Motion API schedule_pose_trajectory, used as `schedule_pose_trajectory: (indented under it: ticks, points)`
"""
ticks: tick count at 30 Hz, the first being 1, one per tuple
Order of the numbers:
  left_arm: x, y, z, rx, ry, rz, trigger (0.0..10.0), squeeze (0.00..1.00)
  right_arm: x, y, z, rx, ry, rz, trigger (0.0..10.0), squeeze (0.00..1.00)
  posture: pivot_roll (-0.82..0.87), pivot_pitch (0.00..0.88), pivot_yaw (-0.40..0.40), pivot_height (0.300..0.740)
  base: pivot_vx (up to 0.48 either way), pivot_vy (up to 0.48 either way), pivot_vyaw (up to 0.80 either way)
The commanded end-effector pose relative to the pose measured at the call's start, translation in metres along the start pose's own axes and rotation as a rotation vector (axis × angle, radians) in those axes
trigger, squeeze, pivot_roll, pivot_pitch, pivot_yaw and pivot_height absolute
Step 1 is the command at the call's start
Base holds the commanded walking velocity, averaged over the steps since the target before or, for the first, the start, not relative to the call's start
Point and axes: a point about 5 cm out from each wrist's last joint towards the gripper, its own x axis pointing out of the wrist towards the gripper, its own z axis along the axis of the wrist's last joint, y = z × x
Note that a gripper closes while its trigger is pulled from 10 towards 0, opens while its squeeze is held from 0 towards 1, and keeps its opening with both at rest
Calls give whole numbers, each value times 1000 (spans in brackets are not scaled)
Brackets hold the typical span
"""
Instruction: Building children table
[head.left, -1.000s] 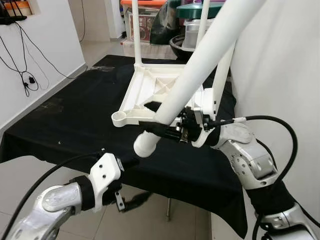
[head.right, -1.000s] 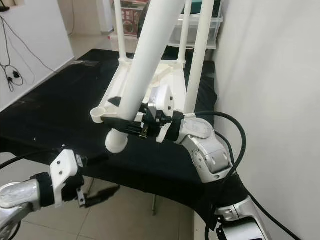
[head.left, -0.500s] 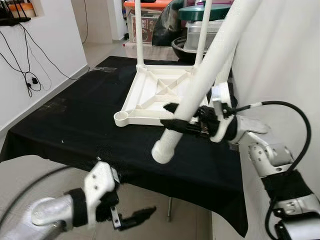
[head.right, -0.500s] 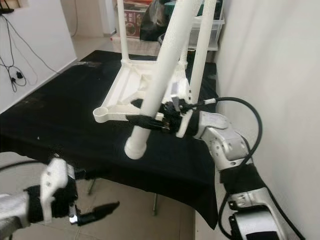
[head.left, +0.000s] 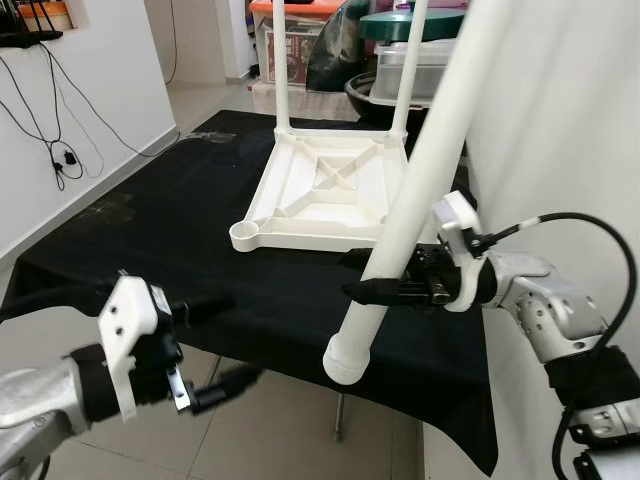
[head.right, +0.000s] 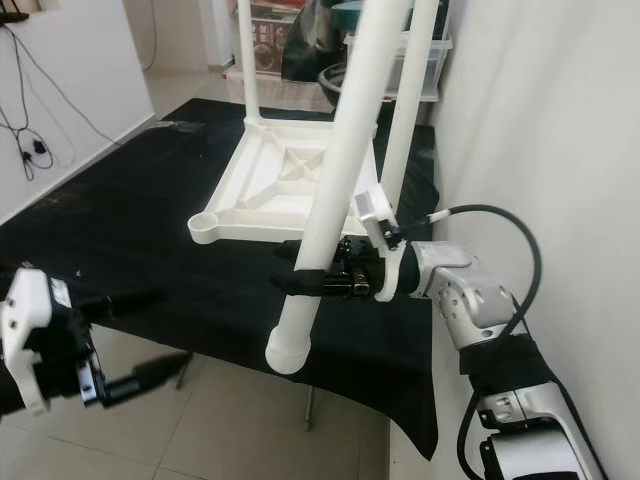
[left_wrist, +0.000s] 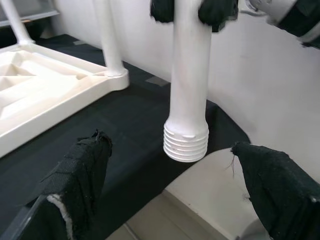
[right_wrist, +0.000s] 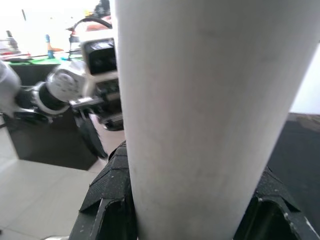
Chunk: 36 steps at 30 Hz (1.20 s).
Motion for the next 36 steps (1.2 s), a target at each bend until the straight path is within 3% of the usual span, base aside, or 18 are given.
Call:
schedule_pose_trajectory:
  ticks: [1, 2, 5, 11, 21, 28, 32, 36]
  points:
    - [2, -1, -4, -20, 25, -18, 10000, 0, 2, 3, 15, -13, -65, 40, 0, 0, 107, 0, -26, 740, 0, 0, 0]
    - [10, -3, -6, -54, 21, -62, 10000, 0, 17, 11, 36, -18, -166, 141, 0, 0, 94, 0, -17, 740, 0, 0, 0]
    - [16, -1, -7, -75, 18, -85, 10000, 0, 30, 17, 43, -27, -198, 219, 0, 0, 87, 0, -13, 740, 0, 0, 0]
    - [30, -2, -3, -79, -18, -154, 10000, 0, 47, 24, 39, -25, -219, 273, 0, 0, 85, 0, -12, 740, 0, 0, 0]
    - [47, -5, -1, -91, -40, -227, 10000, 0, 52, 36, 30, 14, -206, 301, 0, 0, 72, 0, -1, 740, 0, 0, 0]
    - [52, -6, -4, -111, -30, -240, 10000, 0, 52, 37, 32, 6, -212, 296, 0, 0, 64, 0, 5, 740, 0, 0, 0]
    - [58, -5, -21, -175, 51, -222, 10000, 0, 52, 38, 36, -23, -215, 283, 0, 0, 64, 0, 13, 740, 0, 0, 0]
    - [59, -9, -24, -212, 57, -243, 10000, 0, 53, 38, 37, -43, -205, 279, 0, 0, 68, 0, 13, 740, 0, 0, 0]
